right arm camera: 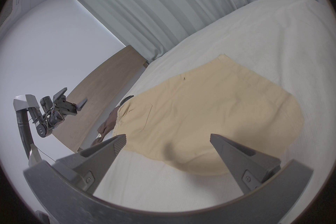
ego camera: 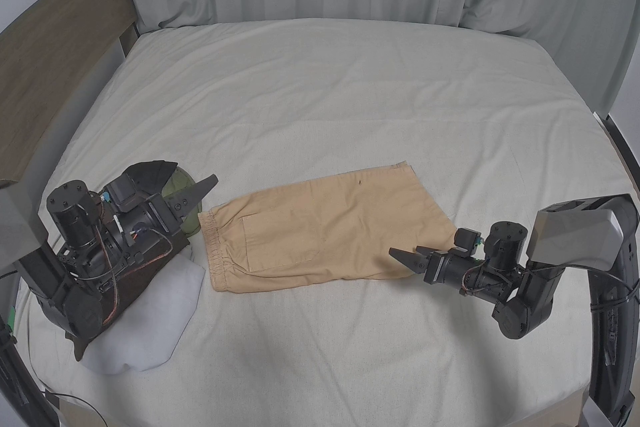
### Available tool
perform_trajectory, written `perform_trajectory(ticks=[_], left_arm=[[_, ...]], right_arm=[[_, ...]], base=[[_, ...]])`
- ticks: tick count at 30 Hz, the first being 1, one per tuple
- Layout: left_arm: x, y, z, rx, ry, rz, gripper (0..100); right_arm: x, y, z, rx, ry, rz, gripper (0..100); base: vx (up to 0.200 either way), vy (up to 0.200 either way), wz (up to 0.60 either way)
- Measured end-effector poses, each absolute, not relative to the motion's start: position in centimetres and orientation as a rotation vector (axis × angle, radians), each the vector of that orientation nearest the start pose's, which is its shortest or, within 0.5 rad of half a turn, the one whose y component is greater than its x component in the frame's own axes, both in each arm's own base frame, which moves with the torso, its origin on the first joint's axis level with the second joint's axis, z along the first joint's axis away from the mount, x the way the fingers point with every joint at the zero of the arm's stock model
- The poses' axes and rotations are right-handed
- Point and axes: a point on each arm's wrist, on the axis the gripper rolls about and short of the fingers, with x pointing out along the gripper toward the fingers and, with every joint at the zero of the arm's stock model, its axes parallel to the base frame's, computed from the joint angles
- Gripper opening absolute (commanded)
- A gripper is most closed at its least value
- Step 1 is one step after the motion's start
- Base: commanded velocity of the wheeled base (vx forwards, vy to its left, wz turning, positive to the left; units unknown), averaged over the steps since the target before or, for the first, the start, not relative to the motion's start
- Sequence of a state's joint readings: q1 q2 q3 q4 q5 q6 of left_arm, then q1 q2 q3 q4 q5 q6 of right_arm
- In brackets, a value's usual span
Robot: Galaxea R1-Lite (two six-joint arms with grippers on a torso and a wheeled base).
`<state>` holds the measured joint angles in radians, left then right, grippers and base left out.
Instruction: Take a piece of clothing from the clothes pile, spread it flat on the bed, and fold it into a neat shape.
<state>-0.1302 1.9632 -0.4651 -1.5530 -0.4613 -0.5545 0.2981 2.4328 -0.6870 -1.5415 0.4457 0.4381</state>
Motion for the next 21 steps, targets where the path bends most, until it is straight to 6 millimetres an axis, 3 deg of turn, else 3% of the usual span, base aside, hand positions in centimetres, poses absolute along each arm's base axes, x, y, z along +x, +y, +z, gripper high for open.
perform_trajectory(ticks=[21], left_arm=[[27.5,-5.4,10.2,-0.243,0.116,-0.708,100]], right_arm=[[32.8,12.0,-2.7,0.436,0.483,0.674,100]], base=[[0.0,0.0,0.0]])
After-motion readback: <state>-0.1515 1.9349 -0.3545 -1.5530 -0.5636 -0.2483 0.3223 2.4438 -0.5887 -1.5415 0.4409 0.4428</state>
